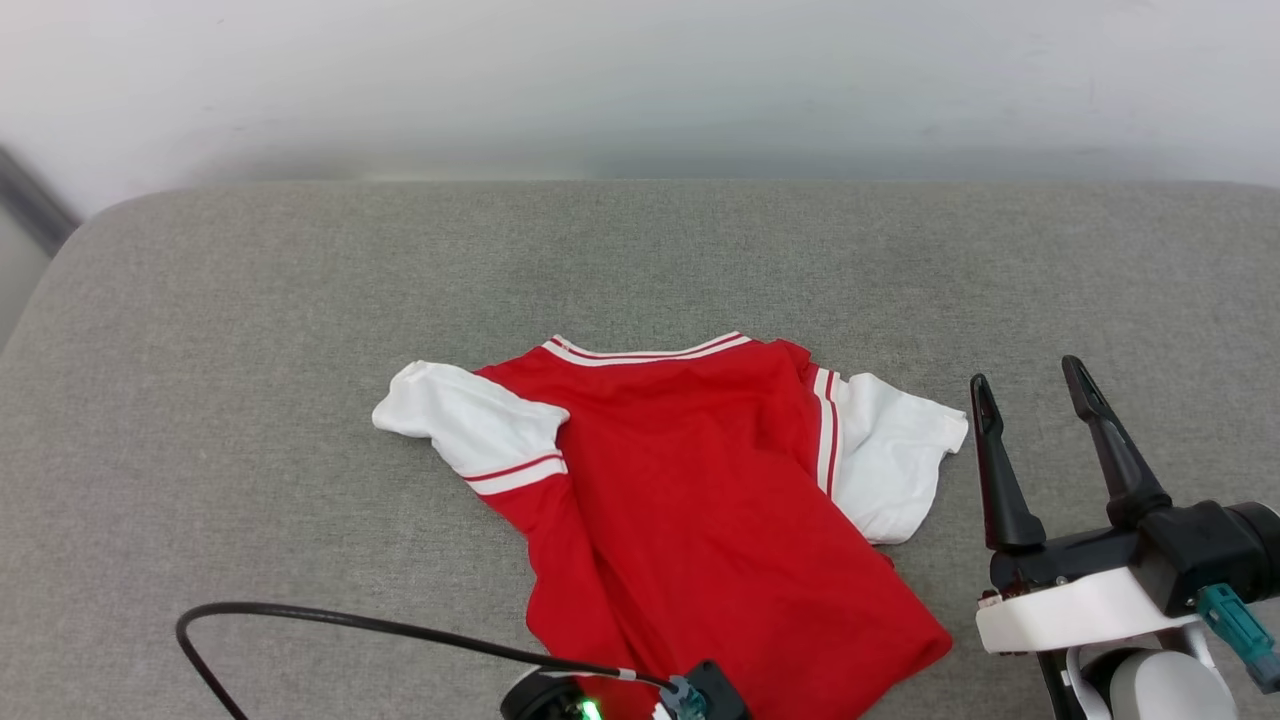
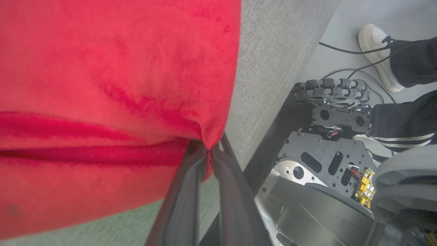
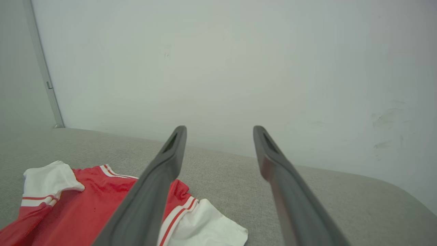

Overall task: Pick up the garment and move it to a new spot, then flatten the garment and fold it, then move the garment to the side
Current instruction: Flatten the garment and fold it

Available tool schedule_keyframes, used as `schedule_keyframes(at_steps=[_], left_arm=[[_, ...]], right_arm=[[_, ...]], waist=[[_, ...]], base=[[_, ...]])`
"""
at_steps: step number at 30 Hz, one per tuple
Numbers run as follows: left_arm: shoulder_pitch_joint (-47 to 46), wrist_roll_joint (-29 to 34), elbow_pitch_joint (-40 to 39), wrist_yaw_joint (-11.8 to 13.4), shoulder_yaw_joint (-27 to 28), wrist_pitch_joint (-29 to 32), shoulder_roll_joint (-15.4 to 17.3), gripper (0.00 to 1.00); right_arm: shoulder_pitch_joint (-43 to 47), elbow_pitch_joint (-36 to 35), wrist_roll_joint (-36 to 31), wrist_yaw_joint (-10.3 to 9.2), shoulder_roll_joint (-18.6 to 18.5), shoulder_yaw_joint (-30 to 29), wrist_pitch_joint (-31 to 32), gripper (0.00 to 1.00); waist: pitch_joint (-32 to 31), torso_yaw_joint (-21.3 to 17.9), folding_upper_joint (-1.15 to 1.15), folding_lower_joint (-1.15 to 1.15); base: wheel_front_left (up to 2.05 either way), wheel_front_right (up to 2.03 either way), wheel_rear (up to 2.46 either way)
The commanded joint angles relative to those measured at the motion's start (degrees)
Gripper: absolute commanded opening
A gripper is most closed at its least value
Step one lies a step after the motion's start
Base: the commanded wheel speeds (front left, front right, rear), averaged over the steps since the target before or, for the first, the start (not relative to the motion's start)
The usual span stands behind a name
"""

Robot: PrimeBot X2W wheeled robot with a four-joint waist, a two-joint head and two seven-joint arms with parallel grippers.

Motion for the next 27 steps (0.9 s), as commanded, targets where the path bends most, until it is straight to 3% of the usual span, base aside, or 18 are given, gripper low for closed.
schedule_keyframes(at_steps=[1,2,3,7,11,23,27], left_arm=[[0.9,-0.3,0.3,0.0,0.0,-0.5,-0.3,0.0],[1.1,-0.4,1.1,0.1,0.0,-1.0,-0.9,0.45],[1.0,-0.1,1.7,0.3,0.3,-2.0,-1.4,1.0],[1.2,-0.9,2.8,1.4,3.2,-7.2,-2.5,1.0],[0.7,-2.1,2.2,3.8,9.0,-14.2,-1.4,1.0],[3.7,-4.9,-3.2,12.8,29.0,-34.8,8.3,1.0],[7.2,-5.7,-4.5,14.9,34.8,-38.5,10.5,1.0]], right_arm=[[0.3,0.1,-0.4,-0.04,0.1,0.1,-0.1,1.0],[0.4,0.2,-0.4,-0.04,0.1,0.2,-0.1,1.0],[0.5,0.2,-0.4,-0.04,0.1,0.2,-0.1,1.0],[1.0,0.6,-0.5,-0.04,0.1,0.2,-0.1,1.0],[1.3,0.7,-0.5,-0.04,0.1,0.2,-0.1,1.0],[1.6,-0.5,-0.5,-0.04,0.1,-0.7,-0.1,1.0],[1.7,-0.9,-0.2,-0.04,0.1,-0.7,-0.1,1.0]], waist=[[0.0,0.0,0.0,0.0],[-0.1,-0.1,0.0,0.0],[-0.2,-0.1,0.0,0.0],[-1.0,0.2,0.0,0.0],[-1.9,0.6,0.0,0.0],[-2.3,2.1,0.0,0.0],[-1.8,2.5,0.0,0.0]], base=[[0.0,0.0,0.0],[0.0,0.0,0.0],[0.0,0.0,0.0],[0.0,0.0,0.0],[0.0,0.0,0.0],[0.0,0.0,0.0],[0.0,0.0,0.0]])
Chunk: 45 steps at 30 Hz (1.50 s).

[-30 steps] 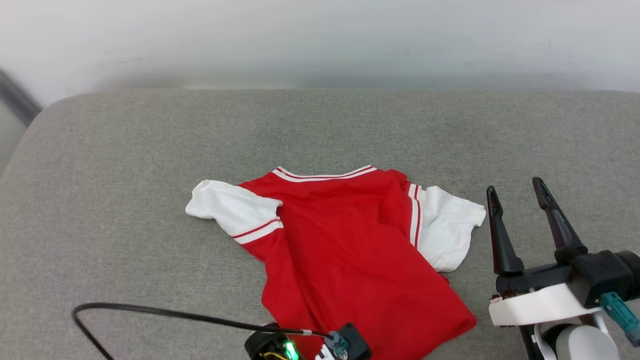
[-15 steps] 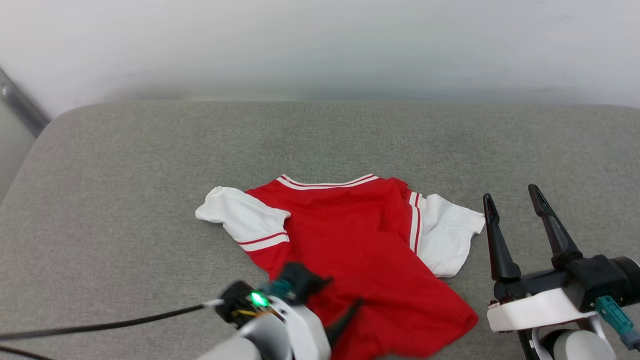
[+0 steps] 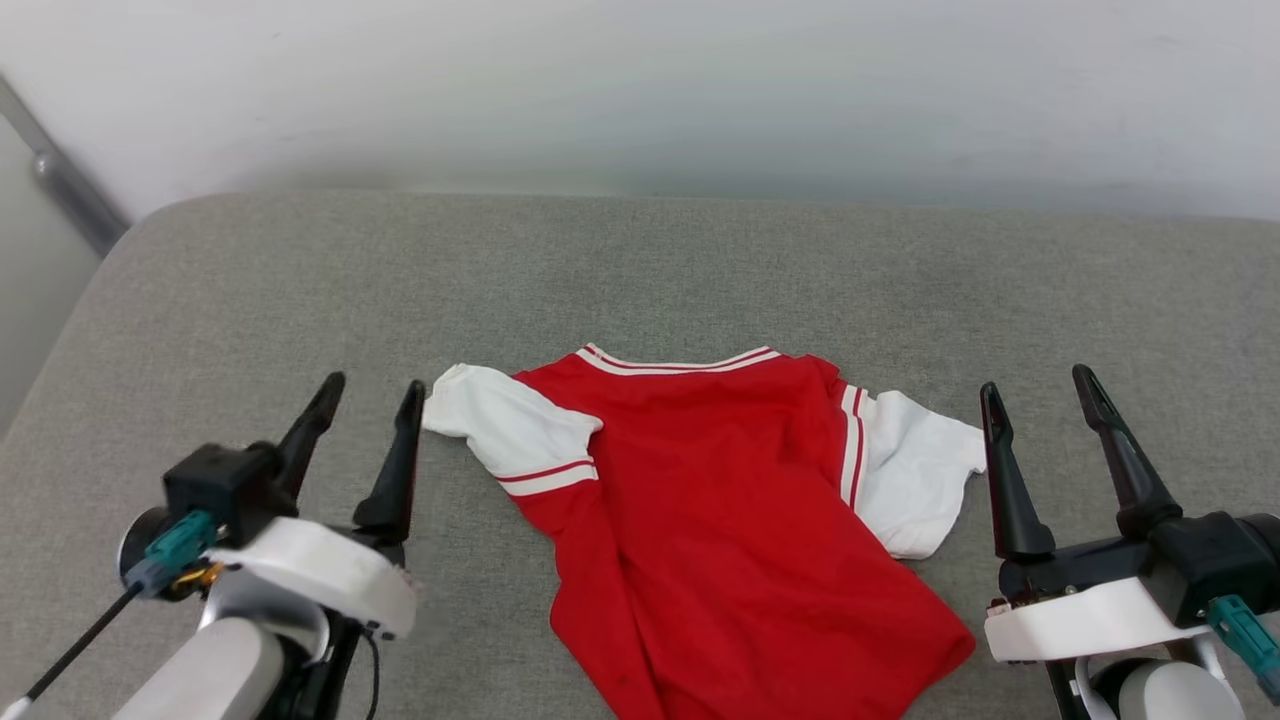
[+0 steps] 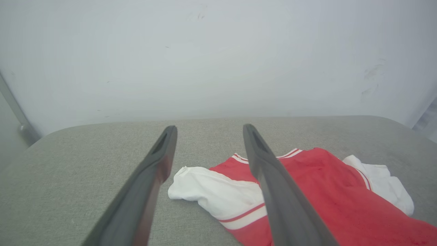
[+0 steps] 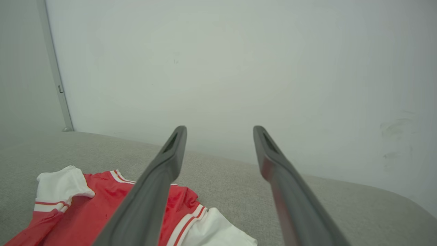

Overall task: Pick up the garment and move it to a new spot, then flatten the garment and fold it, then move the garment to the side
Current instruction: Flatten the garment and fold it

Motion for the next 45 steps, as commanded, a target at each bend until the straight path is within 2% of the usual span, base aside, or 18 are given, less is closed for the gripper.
schedule_keyframes(at_steps=[1,4,7,12,16,23,28,31,34,38,45], left_arm=[[1.3,0.2,-0.5,0.2,0.6,-0.4,0.0,1.0],[5.3,0.4,-1.0,0.5,3.4,-1.0,0.3,1.0],[8.3,0.1,-1.8,0.0,6.5,-1.2,-1.2,1.0],[11.1,1.4,-2.0,-2.9,10.2,-1.2,-3.1,1.0],[8.2,1.8,-0.7,-5.1,10.6,0.2,-1.0,1.0],[-4.0,-1.1,2.2,-11.0,9.0,15.2,4.7,1.0],[-13.0,-5.5,6.0,-16.3,7.1,28.0,7.8,1.0],[-17.6,-7.6,8.0,-18.1,5.1,35.0,9.1,1.0],[-21.7,-9.4,10.1,-19.0,3.7,40.3,9.9,1.0],[-25.7,-10.2,13.5,-19.4,1.8,44.0,10.0,1.0],[-29.8,-10.1,19.2,-19.6,-1.3,45.4,10.4,1.0]], right_arm=[[0.5,-0.2,0.0,-0.04,0.1,0.0,-0.1,1.0],[0.2,-0.6,0.1,-0.04,0.1,-0.2,-0.1,1.0],[-0.1,-1.1,0.0,-0.04,0.1,-0.7,-0.1,1.0],[-0.9,-1.8,-0.6,-0.04,0.1,-0.9,-0.1,1.0],[-1.7,-2.7,-1.0,-0.04,0.1,-0.8,-0.1,1.0],[-3.9,-3.7,-1.9,-0.04,0.1,-1.5,-0.1,1.0],[-5.5,-4.4,-2.1,-0.04,0.1,-1.5,-0.1,1.0],[-6.5,-4.8,-2.1,-0.04,0.1,-1.4,-0.1,1.0],[-7.2,-4.9,-1.7,-0.04,0.1,-1.3,-0.1,1.0],[-7.7,-5.0,-1.3,-0.04,0.1,-1.4,-0.1,1.0],[-8.5,-5.5,-1.3,-0.04,0.1,-1.8,-0.1,1.0]], waist=[[0.1,0.1,0.0,0.0],[0.5,0.1,0.0,0.0],[1.1,0.2,0.0,0.0],[3.1,-0.2,0.0,0.0],[6.1,-0.9,0.0,0.0],[12.6,-1.8,0.0,0.0],[16.8,-2.8,0.0,0.0],[18.8,-3.4,0.0,0.0],[20.6,-4.0,0.0,0.0],[22.2,-4.7,0.0,0.0],[24.2,-5.4,0.0,0.0]], base=[[0.0,0.0,0.0],[0.0,0.0,0.0],[0.0,0.0,0.0],[0.0,0.0,0.0],[0.0,0.0,0.0],[0.0,0.0,0.0],[0.0,0.0,0.0],[0.0,0.0,0.0],[0.0,0.0,0.0],[0.0,0.0,0.0],[0.0,0.0,0.0]])
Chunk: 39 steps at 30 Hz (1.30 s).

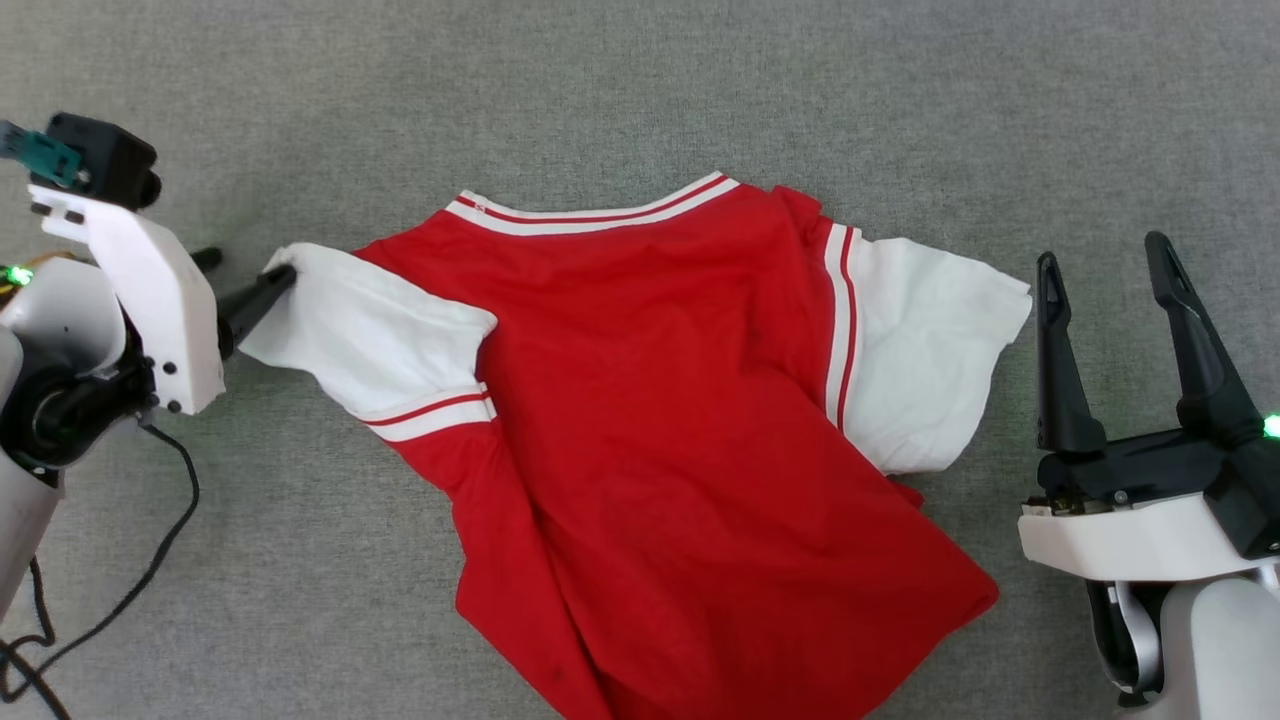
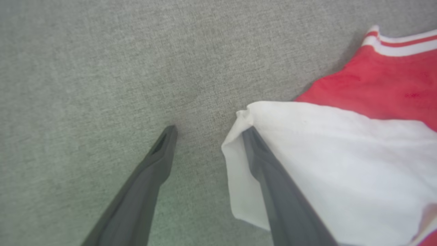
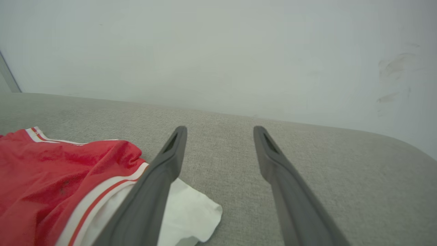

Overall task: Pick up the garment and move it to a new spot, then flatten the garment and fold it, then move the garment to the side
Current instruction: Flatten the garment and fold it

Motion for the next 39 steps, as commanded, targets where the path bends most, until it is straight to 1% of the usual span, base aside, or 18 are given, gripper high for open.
schedule_keyframes(at_steps=[1,3,6,7,8,9,10,12,15,18,22,24,27,29,31,33,35,39], left_arm=[[-1.2,-0.3,1.2,-0.1,-1.3,-0.3,-0.1,1.0],[-1.2,-0.7,1.5,-0.1,-2.0,-0.1,-0.1,1.0],[-1.0,-1.9,1.5,-0.1,-5.1,0.9,0.0,1.0],[-0.8,-2.6,1.4,-0.1,-6.0,1.2,-0.1,0.95],[-0.8,-3.1,1.2,-0.1,-7.0,1.5,-0.2,0.72],[-0.7,-3.7,1.0,-0.2,-8.1,1.7,-0.2,0.38],[-0.7,-4.2,0.5,-0.2,-9.2,1.6,-0.3,0.0],[-0.6,-5.2,-0.3,-0.3,-10.9,0.7,-0.4,0.0],[-1.3,-6.3,-0.5,-0.2,-12.1,-2.2,-0.2,0.0],[-2.0,-6.6,0.4,-0.2,-12.2,-6.5,-0.1,0.0],[-2.2,-6.9,1.7,-0.1,-11.6,-13.2,1.1,0.0],[-2.1,-6.1,1.8,-0.1,-11.8,-16.5,1.7,0.0],[-0.7,-5.3,0.3,-0.1,-12.4,-21.4,2.5,0.0],[0.2,-4.8,-1.7,-0.1,-13.0,-24.4,3.6,0.0],[1.2,-4.0,-4.6,-0.1,-13.5,-28.0,4.7,0.0],[3.0,-4.3,-7.1,0.0,-13.2,-31.4,5.4,0.0],[4.4,-3.3,-9.8,0.1,-12.8,-34.6,6.8,0.0],[8.3,-2.1,-15.2,2.6,-12.4,-38.6,8.3,0.0]], right_arm=[[-0.9,-0.3,0.1,-0.04,0.1,-0.1,-0.1,1.0],[-0.9,-0.3,0.1,-0.04,0.1,-0.2,-0.1,1.0],[-1.1,-0.4,-0.1,-0.04,0.1,-0.3,-0.1,1.0],[-1.2,-0.5,-0.1,-0.04,0.1,-0.4,-0.1,1.0],[-1.2,-0.6,-0.1,-0.04,0.1,-0.6,-0.1,1.0],[-1.3,-0.7,-0.2,-0.04,0.1,-0.8,-0.1,1.0],[-1.3,-0.7,-0.3,-0.04,0.1,-0.9,-0.1,1.0],[-1.5,-0.6,-0.5,-0.04,0.1,-1.1,-0.1,1.0],[-1.6,-0.1,-0.9,-0.04,0.1,-1.3,-0.1,1.0],[-1.6,0.4,-1.1,-0.04,0.1,-1.5,-0.1,1.0],[-1.1,1.1,-1.8,-0.04,0.1,-1.6,-0.1,1.0],[-0.7,1.6,-2.2,-0.04,0.1,-2.0,-0.1,1.0],[-0.4,2.6,-3.2,-0.04,0.1,-2.0,-0.1,1.0],[0.5,4.7,-2.4,-0.04,-0.8,-1.6,0.4,1.0],[0.0,6.1,-1.3,-0.05,-2.9,-1.1,3.4,1.0],[-0.8,7.1,1.2,-0.04,-5.7,0.2,8.9,1.0],[-2.1,7.3,4.4,-0.05,-9.1,0.9,16.2,1.0],[-5.4,7.2,10.7,-0.04,-16.0,3.6,33.7,1.0]], waist=[[0.7,-0.2,0.0,-0.01],[0.8,-0.3,0.0,-0.01],[1.3,-0.3,0.0,-0.01],[1.5,-0.3,0.0,-0.01],[1.6,-0.3,0.0,-0.01],[1.6,-0.3,0.0,-0.01],[1.7,-0.3,0.0,-0.01],[1.7,-0.2,0.0,-0.01],[1.3,-0.1,0.0,-0.01],[0.1,0.1,0.0,-0.01],[-2.6,0.2,0.0,-0.01],[-4.3,0.5,0.0,-0.01],[-6.9,1.0,0.0,-0.01],[-8.8,1.4,0.0,-0.01],[-10.4,2.0,0.0,-0.01],[-11.9,2.5,0.0,-0.01],[-13.0,3.1,0.0,-0.01],[-14.4,4.2,0.0,-0.01]], base=[[0.0,0.0,0.0],[0.0,0.0,0.0],[0.0,0.0,0.0],[0.0,0.0,0.0],[0.0,0.0,0.0],[0.0,0.0,0.0],[0.0,0.0,0.0],[0.0,0.0,0.0],[0.0,0.0,0.0],[0.0,0.0,0.0],[0.0,0.0,0.0],[0.0,0.0,0.0],[0.0,0.0,0.0],[0.0,0.0,0.0],[0.0,0.0,0.0],[0.0,0.0,0.0],[0.0,0.0,0.0],[0.0,0.0,0.0]])
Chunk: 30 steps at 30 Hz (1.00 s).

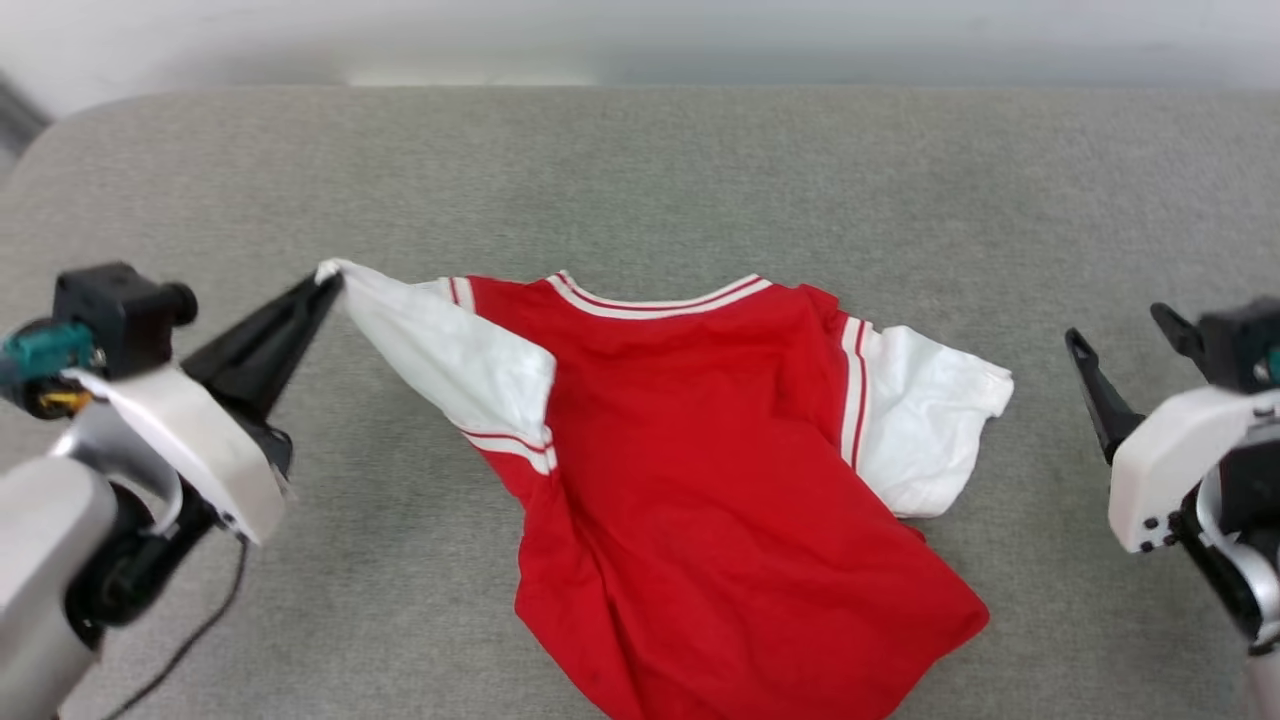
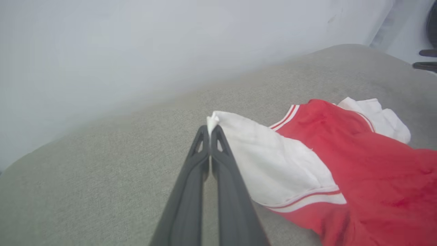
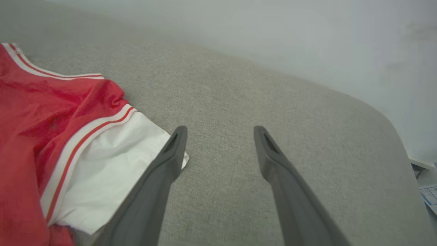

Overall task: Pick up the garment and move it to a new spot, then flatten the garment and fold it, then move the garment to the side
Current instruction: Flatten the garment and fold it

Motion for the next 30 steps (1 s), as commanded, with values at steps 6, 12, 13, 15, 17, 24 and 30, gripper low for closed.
schedule_keyframes(at_steps=[6,12,13,15,17,24,30], left_arm=[[4.7,1.2,-8.5,3.6,0.2,-3.6,1.0,0.0],[6.5,3.2,-14.4,5.8,-0.5,-4.8,0.5,0.0],[6.6,3.5,-14.9,5.9,-0.8,-4.9,0.3,0.0],[6.5,4.2,-15.8,5.9,-1.3,-5.0,-0.4,0.0],[6.1,4.7,-16.3,6.0,-1.6,-5.0,-1.1,0.0],[5.1,6.1,-16.7,5.7,-3.1,-4.7,-3.1,0.0],[5.0,6.5,-16.4,5.7,-3.7,-4.2,-3.7,0.0]], right_arm=[[-5.7,1.5,10.0,-0.05,-5.8,4.9,20.8,1.0],[-9.8,6.4,13.9,-0.04,-8.3,7.7,30.7,1.0],[-10.0,7.5,14.1,-0.04,-8.3,7.8,31.4,1.0],[-10.7,10.0,14.4,-0.04,-8.1,7.7,32.3,1.0],[-11.1,12.1,14.4,-0.04,-8.1,7.8,32.3,1.0],[-9.4,18.1,13.7,-0.03,-6.9,10.4,29.2,1.0],[-7.3,21.9,14.2,-0.02,-7.1,13.5,26.9,0.0]], waist=[[-0.8,3.0,0.0,0.0],[0.5,6.4,0.0,0.0],[0.8,7.0,0.0,0.0],[1.4,8.2,0.0,0.0],[2.0,9.2,0.0,0.0],[3.2,11.6,0.0,0.0],[3.5,12.0,0.0,0.0]], base=[[0.0,0.0,0.0],[0.0,0.0,0.0],[0.0,0.0,0.0],[0.0,0.0,0.0],[0.0,0.0,0.0],[0.0,0.0,0.0],[0.0,0.0,0.0]])
